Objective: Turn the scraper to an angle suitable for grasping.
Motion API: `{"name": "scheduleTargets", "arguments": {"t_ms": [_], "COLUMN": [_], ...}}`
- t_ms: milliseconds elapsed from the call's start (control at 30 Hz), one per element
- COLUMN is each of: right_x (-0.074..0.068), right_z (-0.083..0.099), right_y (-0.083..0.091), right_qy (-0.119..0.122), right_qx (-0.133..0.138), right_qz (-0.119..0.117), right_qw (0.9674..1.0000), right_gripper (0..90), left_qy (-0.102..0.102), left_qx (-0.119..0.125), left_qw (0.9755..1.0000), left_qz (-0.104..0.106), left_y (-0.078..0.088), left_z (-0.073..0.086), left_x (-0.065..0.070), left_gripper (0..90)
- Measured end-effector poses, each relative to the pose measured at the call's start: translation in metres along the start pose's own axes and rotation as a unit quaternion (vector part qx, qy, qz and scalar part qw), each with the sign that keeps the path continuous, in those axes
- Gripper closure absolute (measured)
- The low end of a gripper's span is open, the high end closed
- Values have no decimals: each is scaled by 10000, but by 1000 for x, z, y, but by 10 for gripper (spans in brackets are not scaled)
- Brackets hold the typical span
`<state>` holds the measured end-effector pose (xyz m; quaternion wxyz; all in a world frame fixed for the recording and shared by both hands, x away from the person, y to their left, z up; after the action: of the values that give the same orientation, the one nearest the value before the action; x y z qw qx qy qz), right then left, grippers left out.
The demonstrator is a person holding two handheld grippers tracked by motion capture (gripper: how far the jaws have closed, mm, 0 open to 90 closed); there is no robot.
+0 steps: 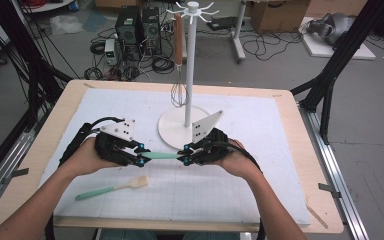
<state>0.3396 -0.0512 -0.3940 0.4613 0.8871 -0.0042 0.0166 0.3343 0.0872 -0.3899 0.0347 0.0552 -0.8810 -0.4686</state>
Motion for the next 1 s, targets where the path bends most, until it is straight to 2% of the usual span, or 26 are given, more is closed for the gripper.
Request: {"name": "scheduleTargets", "arguments": {"t_ms": [167, 267, 467, 567, 667, 800, 867, 933, 1000], "right_x": [-1, -2, -2, -3, -4, -4, -4, -4, -3], "right_z": [1, 2, 3, 4, 6, 7, 7, 7, 6], "right_y": [-2, -2, -4, -4, -6, -7, -8, -7, -6], "right_qy": [40, 73, 135, -2, -132, -266, -239, -138, -69], "right_qx": [-88, -125, -196, -134, -183, -169, -216, -241, -223], "right_qz": [39, 55, 128, -65, -273, -403, -372, -230, -74], "right_qw": [9999, 9999, 9996, 9999, 9994, 9987, 9988, 9994, 9997], "right_gripper": [801, 801, 801, 799, 791, 790, 801, 804, 808], "left_qy": [-97, -176, -165, -295, -369, -343, -262, -166, 7], "left_qx": [17, 5, 6, -37, -118, -114, -122, -124, 45], "left_qw": [9999, 9998, 9999, 9995, 9992, 9993, 9996, 9998, 9999], "left_qz": [40, -11, 28, -63, -100, -83, -40, 22, 134], "left_y": [0, 1, 0, -1, -2, -3, -4, -4, -1], "left_z": [0, -1, -1, -1, -1, -1, -1, 0, -2], "left_x": [2, 4, 4, 5, 7, 6, 5, 4, 2], "left_gripper": [736, 740, 744, 743, 745, 744, 738, 734, 726]}}
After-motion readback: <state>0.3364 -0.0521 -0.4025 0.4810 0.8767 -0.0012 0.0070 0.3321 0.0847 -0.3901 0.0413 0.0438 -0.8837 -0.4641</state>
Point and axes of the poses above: each handheld gripper's, and its own axes: y roughly backward along the jaws, z roughly out of its underside, x roughly to its right, the point moved 10 cm from there along -y, roughly forward along the jaws, and after that the axes turned 14 degrees about -x, right-handed, at the moved point
